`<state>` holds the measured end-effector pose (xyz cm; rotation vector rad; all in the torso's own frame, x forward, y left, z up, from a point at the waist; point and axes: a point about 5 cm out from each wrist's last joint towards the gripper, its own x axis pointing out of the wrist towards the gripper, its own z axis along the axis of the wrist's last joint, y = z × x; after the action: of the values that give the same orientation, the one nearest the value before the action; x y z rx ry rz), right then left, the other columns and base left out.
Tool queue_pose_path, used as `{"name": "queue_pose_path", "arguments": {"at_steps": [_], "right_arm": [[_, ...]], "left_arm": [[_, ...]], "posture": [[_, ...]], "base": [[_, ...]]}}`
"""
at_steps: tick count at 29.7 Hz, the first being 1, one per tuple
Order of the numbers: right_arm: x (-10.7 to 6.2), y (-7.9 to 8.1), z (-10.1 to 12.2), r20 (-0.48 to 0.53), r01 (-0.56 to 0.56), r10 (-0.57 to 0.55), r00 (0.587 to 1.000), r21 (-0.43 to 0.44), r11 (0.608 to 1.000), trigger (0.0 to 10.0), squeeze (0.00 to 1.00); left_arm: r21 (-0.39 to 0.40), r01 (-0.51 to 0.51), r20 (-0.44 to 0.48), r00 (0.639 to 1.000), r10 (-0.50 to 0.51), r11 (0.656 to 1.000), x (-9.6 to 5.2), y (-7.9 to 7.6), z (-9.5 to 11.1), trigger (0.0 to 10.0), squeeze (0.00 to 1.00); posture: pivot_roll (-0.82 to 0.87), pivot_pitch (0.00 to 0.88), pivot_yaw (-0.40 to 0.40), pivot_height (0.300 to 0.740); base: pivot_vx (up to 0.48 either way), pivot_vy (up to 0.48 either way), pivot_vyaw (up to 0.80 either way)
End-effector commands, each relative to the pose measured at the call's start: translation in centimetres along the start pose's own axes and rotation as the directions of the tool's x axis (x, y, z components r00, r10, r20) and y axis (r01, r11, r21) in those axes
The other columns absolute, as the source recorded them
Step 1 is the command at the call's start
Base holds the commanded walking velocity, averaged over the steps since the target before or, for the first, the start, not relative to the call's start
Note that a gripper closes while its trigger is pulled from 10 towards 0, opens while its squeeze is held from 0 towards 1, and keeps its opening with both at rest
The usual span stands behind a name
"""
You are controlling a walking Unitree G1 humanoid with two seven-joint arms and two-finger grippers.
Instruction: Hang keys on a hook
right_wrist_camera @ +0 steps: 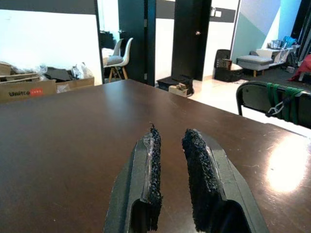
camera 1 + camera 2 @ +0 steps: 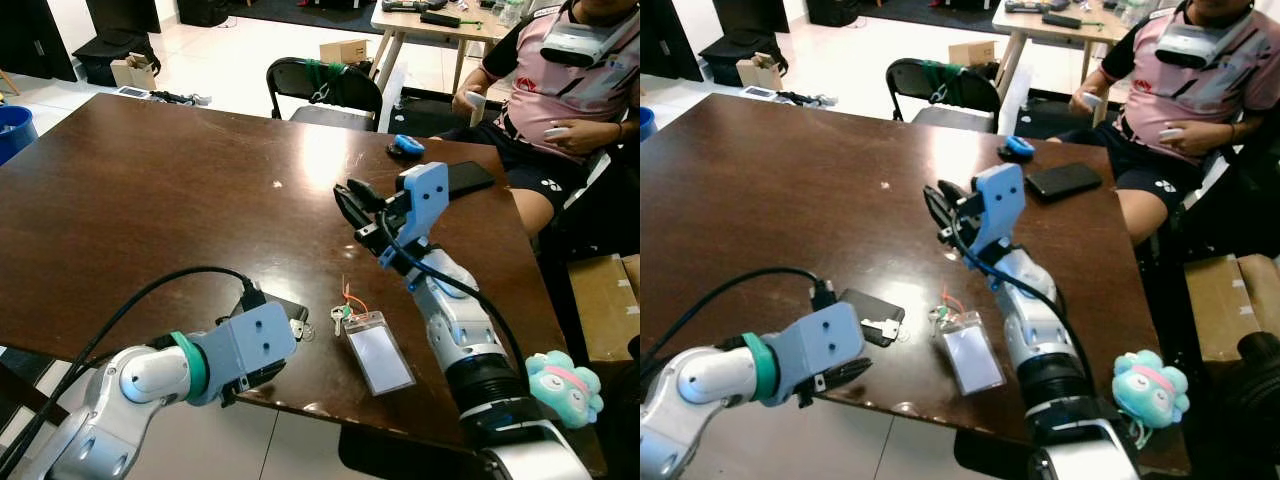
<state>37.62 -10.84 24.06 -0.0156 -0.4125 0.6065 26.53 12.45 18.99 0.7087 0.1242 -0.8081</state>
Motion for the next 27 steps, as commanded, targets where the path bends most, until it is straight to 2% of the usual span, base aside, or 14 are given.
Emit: {"name": "queue_pose_path", "arguments": {"at_steps": [1,2,4,5,6,8,13,16,18,21,22,23,25,27], "right_arm": [[0.0,0.0,-0.4,-0.044,-0.020,0.021,0.999,0.007,1.000,10.0,0.00],[-0.1,0.1,-1.2,-0.134,-0.059,0.064,0.989,0.036,0.998,10.0,0.00],[-0.1,0.1,-1.2,-0.134,-0.059,0.064,0.989,0.036,0.998,10.0,0.00],[-0.5,0.4,-2.5,-0.254,-0.093,0.140,0.957,0.188,0.978,10.0,0.00],[-0.9,0.5,-3.1,-0.308,-0.094,0.183,0.933,0.283,0.954,10.0,0.00],[-1.3,0.4,-3.5,-0.356,-0.081,0.227,0.907,0.382,0.921,10.0,0.00],[-2.1,-1.0,-3.4,-0.428,-0.116,0.247,0.870,0.309,0.944,10.0,0.00],[-2.4,-1.0,-3.5,-0.448,-0.140,0.270,0.852,0.301,0.943,10.0,0.00],[-3.1,-0.8,-3.6,-0.481,-0.200,0.319,0.817,0.283,0.938,10.0,0.00],[-3.3,-0.8,-3.7,-0.490,-0.217,0.333,0.805,0.279,0.936,10.0,0.00],[-3.6,-0.9,-3.7,-0.503,-0.272,0.343,0.794,0.211,0.939,10.0,0.00],[-3.6,-0.9,-3.7,-0.503,-0.272,0.343,0.794,0.211,0.939,10.0,0.00],[-4.1,-1.0,-3.7,-0.540,-0.375,0.365,0.759,0.097,0.922,10.0,0.00],[-4.1,-0.7,-3.8,-0.544,-0.406,0.390,0.743,0.098,0.909,10.0,0.00]], "left_arm": [[-0.022,-0.051,-0.011,0.999,0.051,0.998,0.1,0.8,-0.1,10.0,0.00],[-0.028,-0.091,-0.007,0.996,0.091,0.995,0.2,1.4,0.0,10.0,0.00],[-0.028,-0.091,-0.007,0.996,0.091,0.995,0.2,1.4,0.0,10.0,0.00],[-0.032,-0.118,0.000,0.993,0.118,0.992,0.2,1.9,0.3,10.0,0.00],[-0.037,-0.145,0.007,0.989,0.145,0.989,0.2,2.4,0.5,10.0,0.00],[-0.046,-0.178,0.016,0.984,0.179,0.983,0.1,2.9,0.9,10.0,0.00],[-0.095,-0.227,0.034,0.972,0.231,0.969,0.0,3.7,1.4,10.0,0.00],[-0.105,-0.222,0.035,0.973,0.227,0.969,0.0,3.7,1.4,10.0,0.00],[-0.134,-0.206,0.046,0.976,0.213,0.969,0.2,3.4,1.6,10.0,0.00],[-0.146,-0.200,0.051,0.976,0.210,0.969,0.2,3.2,1.6,10.0,0.00],[-0.199,-0.196,0.073,0.974,0.214,0.960,0.4,3.0,1.8,10.0,0.00],[-0.199,-0.196,0.073,0.974,0.214,0.960,0.4,3.0,1.8,10.0,0.00],[-0.330,-0.198,0.095,0.966,0.241,0.923,1.0,2.7,2.2,10.0,0.00],[-0.375,-0.227,0.059,0.962,0.268,0.899,1.6,2.8,1.9,10.0,0.00]], "posture": [[0.17,0.086,0.055,0.740],[0.17,0.084,0.055,0.740],[0.17,0.084,0.055,0.740],[0.17,0.083,0.054,0.740],[0.17,0.085,0.051,0.740],[0.17,0.085,0.051,0.740],[0.16,0.087,0.046,0.740],[0.16,0.089,0.048,0.740],[0.15,0.094,0.042,0.740],[0.15,0.094,0.042,0.740],[0.15,0.096,0.040,0.740],[0.15,0.096,0.040,0.740],[0.15,0.098,0.042,0.740],[0.15,0.099,0.045,0.740]], "base": [[0.000,0.000,0.00],[0.000,0.000,0.00],[0.000,0.000,0.00],[0.000,0.000,0.00],[0.000,0.000,0.00],[0.000,0.000,0.00],[0.000,0.000,0.00],[0.000,0.000,0.00],[0.000,0.000,0.00],[0.000,0.000,0.00],[0.000,0.000,0.00],[0.000,0.000,0.00],[0.000,0.000,0.00],[0.000,0.000,0.00]]}}
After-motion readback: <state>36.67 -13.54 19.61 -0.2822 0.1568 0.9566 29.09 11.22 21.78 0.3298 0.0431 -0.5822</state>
